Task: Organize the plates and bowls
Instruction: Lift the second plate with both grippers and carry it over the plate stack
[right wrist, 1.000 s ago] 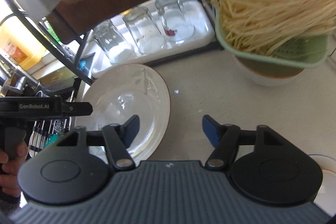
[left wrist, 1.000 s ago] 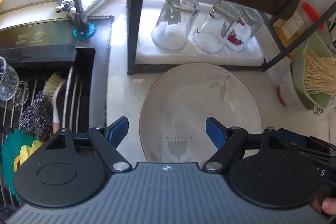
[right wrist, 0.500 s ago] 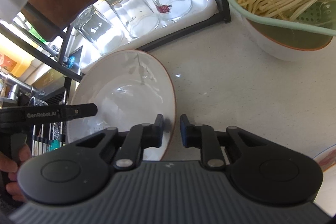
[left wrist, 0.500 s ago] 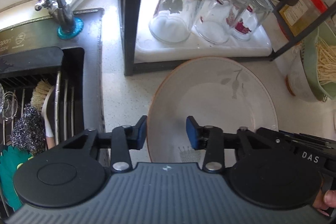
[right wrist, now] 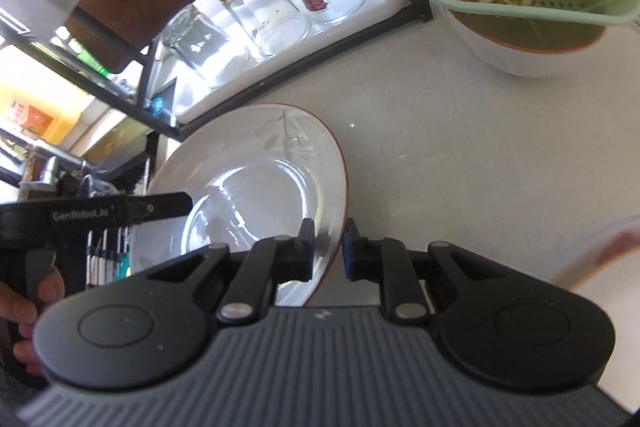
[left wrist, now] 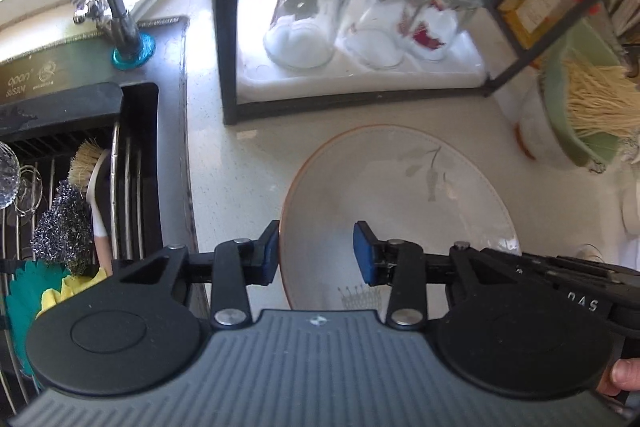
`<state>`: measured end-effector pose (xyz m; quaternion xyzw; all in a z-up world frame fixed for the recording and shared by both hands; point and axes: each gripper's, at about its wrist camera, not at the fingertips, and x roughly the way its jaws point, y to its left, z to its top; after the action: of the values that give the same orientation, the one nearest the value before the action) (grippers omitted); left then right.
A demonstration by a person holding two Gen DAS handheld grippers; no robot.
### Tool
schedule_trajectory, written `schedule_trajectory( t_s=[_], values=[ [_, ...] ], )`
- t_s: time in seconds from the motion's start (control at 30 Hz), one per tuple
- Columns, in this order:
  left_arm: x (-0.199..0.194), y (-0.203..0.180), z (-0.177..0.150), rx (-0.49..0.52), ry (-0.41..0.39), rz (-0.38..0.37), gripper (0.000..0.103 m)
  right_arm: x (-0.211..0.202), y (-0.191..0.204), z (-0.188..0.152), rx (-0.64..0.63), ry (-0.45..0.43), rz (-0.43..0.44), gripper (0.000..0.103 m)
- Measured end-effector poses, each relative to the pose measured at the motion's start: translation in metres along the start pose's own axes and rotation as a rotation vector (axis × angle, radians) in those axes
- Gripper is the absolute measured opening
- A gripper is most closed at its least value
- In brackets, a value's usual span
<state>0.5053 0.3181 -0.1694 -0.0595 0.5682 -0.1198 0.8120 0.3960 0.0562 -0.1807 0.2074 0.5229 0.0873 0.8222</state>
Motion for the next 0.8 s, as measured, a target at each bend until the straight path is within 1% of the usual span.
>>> schedule_trajectory(
  t_s=[0.1, 0.23, 0.43, 0.57, 0.63, 0.73, 0.8],
  values=[
    [-0.015, -0.009, -0.003, -0.005, -0.019, -0.005, 0.043, -0.015, -0.003, -0.007, 0.002, -0.008, 0.025, 0.017],
    [-0.033, -0.024, -0.008, 0.003, -0.038, -0.029, 0.043, -0.038, -0.009, -0.013, 0.009, -0.035, 0.034, 0.017],
    [-0.053, -0.056, -0.017, 0.049, -0.057, -0.057, 0.043, -0.078, -0.021, -0.022, 0.008, -0.094, 0.033, 0.017],
    [-0.063, -0.077, -0.026, 0.047, -0.064, -0.084, 0.043, -0.103, -0.034, -0.028, 0.007, -0.119, 0.026, 0.017],
    [-0.067, -0.088, -0.032, 0.054, -0.06, -0.086, 0.043, -0.113, -0.042, -0.031, 0.022, -0.127, 0.029, 0.017],
    [-0.074, -0.102, -0.042, 0.061, -0.056, -0.091, 0.043, -0.127, -0.048, -0.037, 0.015, -0.145, 0.018, 0.017],
    [-0.078, -0.11, -0.048, 0.055, -0.059, -0.092, 0.043, -0.135, -0.054, -0.041, 0.014, -0.154, 0.027, 0.017]
  ],
)
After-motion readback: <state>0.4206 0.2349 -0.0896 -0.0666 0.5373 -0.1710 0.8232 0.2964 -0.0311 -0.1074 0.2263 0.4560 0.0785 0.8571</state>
